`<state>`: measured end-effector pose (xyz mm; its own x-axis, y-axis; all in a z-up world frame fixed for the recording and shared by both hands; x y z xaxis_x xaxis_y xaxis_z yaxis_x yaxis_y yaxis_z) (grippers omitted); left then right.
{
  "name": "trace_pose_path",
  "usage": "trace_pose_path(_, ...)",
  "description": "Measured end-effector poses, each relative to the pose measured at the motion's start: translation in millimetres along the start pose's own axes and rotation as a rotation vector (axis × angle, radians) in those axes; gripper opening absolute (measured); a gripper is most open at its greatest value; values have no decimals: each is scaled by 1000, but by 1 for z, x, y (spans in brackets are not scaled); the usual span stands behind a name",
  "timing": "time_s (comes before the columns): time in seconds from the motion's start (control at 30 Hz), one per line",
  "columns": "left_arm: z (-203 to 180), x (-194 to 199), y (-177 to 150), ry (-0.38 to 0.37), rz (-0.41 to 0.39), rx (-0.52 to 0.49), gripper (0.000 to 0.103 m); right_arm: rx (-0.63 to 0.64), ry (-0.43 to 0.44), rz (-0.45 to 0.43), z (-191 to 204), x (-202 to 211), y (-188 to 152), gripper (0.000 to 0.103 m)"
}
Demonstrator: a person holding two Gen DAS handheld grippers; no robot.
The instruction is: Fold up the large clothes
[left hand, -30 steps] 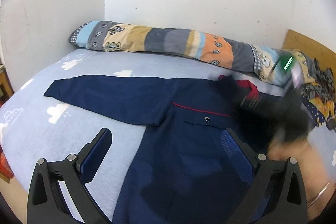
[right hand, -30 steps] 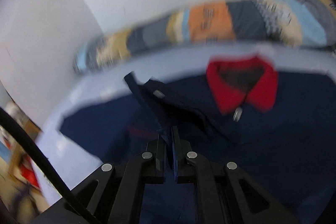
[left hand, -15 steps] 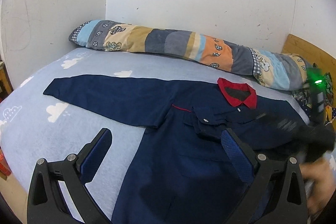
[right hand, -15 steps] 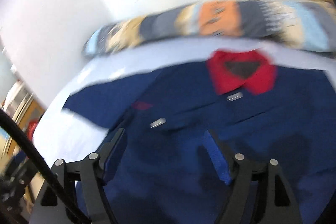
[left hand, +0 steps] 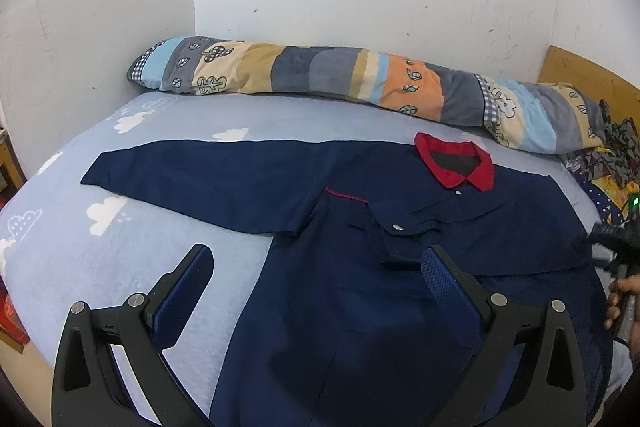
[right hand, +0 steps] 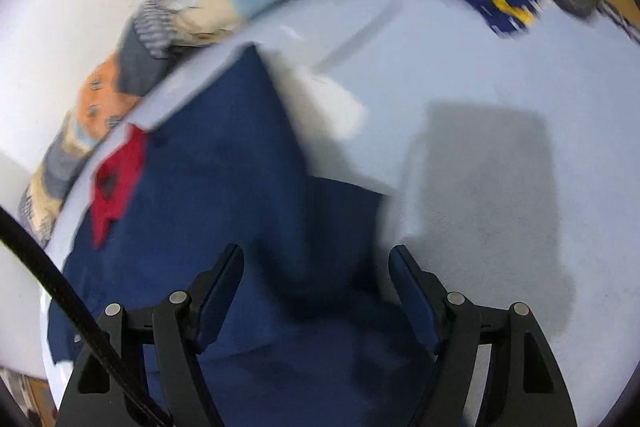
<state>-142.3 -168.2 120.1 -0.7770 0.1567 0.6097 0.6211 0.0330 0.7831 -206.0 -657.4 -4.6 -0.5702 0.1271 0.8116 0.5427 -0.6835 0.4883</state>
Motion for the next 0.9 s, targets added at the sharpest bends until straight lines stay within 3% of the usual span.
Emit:
trace_pose_path(0.2,6,-2,0,3,10,11,103,301,-75,-121,90,21,-14,84)
trace_pose_path(0.33,12,-2,1,8,17,20,103,537,-266,-144,132,11,-37,84)
trace_pose_path(0.4,17,-2,2,8,18,36,103,554,-336,-162,132,20,-34,84)
trace_pose_path(0.53,25,1,2,1,19,68,103,418,-391,-208,96,48,-6,84)
trace_pose_path(0.6,27,1,2,-2,18,80,103,352,-327,-250,83,69,4,84)
trace_pose_path(0.7,23,1,2,-11,21,73,103,281,-36,-280,80,87,13,84)
trace_pose_path(0.83,13,0,-1,0,20,24,103,259,274,-198,97,61,5,84)
trace_pose_path(0.9,10,-1,-3,12,15,3,103,258,302,-138,99,38,0,83)
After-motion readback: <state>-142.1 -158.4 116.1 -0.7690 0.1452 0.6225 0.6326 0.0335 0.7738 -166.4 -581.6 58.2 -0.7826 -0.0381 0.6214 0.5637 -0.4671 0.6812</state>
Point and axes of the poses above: each gripper's, at about its wrist camera, not at the fingertips, and x roughly against the way its jaws point, z to its left, y to its top, the point moved 3 cm from there along -x, roughly the way its jaws point, and after that the axes turned 5 degrees about x, right-handed, at the moved point
